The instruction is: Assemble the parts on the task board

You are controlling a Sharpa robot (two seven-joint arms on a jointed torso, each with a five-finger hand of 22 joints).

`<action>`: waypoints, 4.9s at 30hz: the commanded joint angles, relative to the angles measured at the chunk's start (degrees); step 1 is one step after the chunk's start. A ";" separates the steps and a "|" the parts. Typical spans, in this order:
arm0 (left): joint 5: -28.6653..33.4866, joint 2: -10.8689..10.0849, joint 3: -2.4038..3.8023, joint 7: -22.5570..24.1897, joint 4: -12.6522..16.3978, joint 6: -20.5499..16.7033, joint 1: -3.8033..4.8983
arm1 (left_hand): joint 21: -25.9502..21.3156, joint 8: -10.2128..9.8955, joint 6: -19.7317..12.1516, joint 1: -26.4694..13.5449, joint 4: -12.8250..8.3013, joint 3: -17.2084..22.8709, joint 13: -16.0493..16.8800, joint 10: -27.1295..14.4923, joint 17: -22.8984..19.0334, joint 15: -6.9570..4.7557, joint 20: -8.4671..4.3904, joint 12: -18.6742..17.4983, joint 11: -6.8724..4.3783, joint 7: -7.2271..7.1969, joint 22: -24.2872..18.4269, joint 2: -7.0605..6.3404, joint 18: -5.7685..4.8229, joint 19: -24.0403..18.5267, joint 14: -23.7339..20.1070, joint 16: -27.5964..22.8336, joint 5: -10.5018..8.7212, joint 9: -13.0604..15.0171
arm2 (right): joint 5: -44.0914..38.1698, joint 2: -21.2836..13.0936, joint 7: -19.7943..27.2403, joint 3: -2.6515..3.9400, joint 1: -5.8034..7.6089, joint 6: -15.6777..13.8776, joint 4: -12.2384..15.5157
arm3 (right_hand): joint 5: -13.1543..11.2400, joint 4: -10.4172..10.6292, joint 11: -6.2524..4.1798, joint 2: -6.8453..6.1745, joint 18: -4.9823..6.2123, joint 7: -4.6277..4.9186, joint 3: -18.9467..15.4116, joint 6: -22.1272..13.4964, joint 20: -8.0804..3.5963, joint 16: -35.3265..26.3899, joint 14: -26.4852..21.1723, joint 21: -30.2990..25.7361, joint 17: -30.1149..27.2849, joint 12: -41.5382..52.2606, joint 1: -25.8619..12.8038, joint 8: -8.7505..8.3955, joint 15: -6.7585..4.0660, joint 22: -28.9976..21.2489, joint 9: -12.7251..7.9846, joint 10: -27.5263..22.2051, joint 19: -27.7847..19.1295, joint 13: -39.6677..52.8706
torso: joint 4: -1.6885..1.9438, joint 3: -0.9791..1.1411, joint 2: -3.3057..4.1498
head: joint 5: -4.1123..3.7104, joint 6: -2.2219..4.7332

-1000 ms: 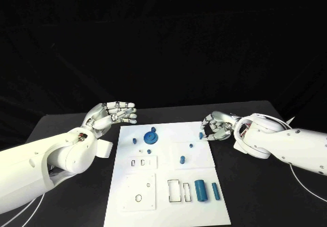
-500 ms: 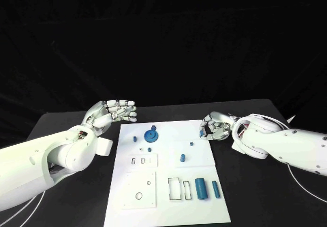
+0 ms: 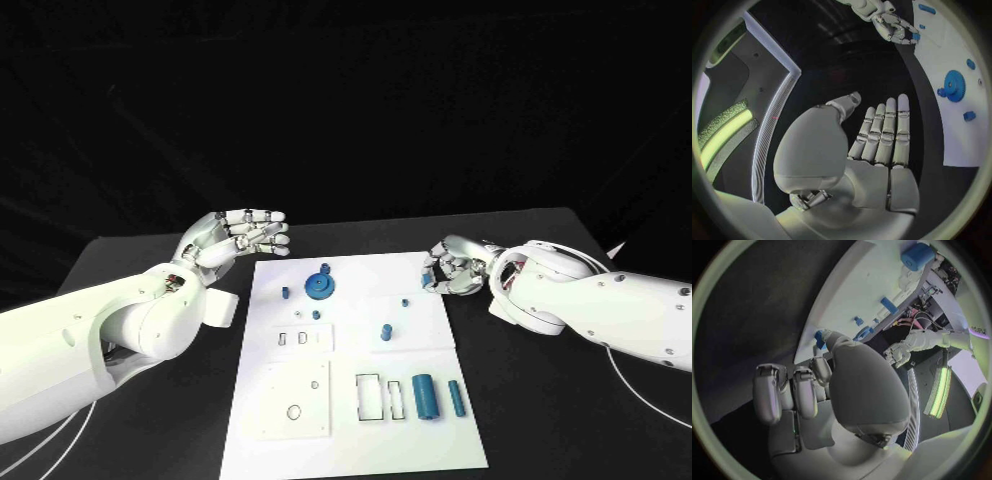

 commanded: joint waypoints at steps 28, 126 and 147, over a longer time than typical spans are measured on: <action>0.19 -0.04 0.04 0.16 -0.27 0.83 0.05 | 0.60 -0.24 -0.26 0.26 -0.27 -0.19 0.05 -0.48 0.36 0.15 0.13 -0.02 0.04 1.97 0.26 0.58 0.52 -0.80 -0.37 -0.46 -0.19 0.07 | -2.25 1.34 -4.01 -0.07 -0.01 -10.81 5.86 | 0.87 -2.05 -1.00 2.88 -1.16 -1.10 6.63 2.14 -1.48 0.34 5.93 2.34 14.48 1.91 -1.63 2.11 -1.41 12.63 0.75 3.49 3.63 3.05 | -0.02 -0.10 -0.16 | 0.63 -0.18; 0.77 -0.32 -0.66 -0.42 -0.85 1.46 0.00 | 1.08 -0.21 -0.19 0.34 -0.23 -0.29 0.09 -0.41 0.74 0.17 0.19 0.07 0.04 1.98 0.51 0.62 0.53 -1.20 -0.38 -0.68 -0.18 0.13 | -19.84 20.33 -14.18 -0.64 -8.31 -7.94 7.69 | 1.08 -3.14 -0.27 -1.07 -1.07 -0.27 7.32 0.21 -1.05 0.18 5.83 1.88 14.08 0.35 -8.88 2.15 -0.84 12.57 0.89 2.29 3.45 1.96 | -0.06 -0.73 -0.81 | 6.75 -3.06; 0.81 -0.08 -0.66 -0.76 -1.62 1.67 -0.01 | 1.22 -0.23 -0.20 0.21 -0.08 -0.36 0.08 -0.44 0.88 0.20 0.23 0.05 0.07 2.02 0.58 0.66 0.53 -1.40 -0.42 -0.79 -0.17 0.14 | -19.85 20.44 -13.81 -0.65 -8.28 -8.53 7.71 | -0.71 -3.03 0.80 -3.36 -0.74 0.84 5.39 -3.15 -0.20 -0.06 5.68 0.45 13.46 -1.82 -10.25 -0.50 0.09 11.85 -0.40 -0.62 2.66 -0.44 | -0.04 -0.72 -0.82 | 6.67 -3.08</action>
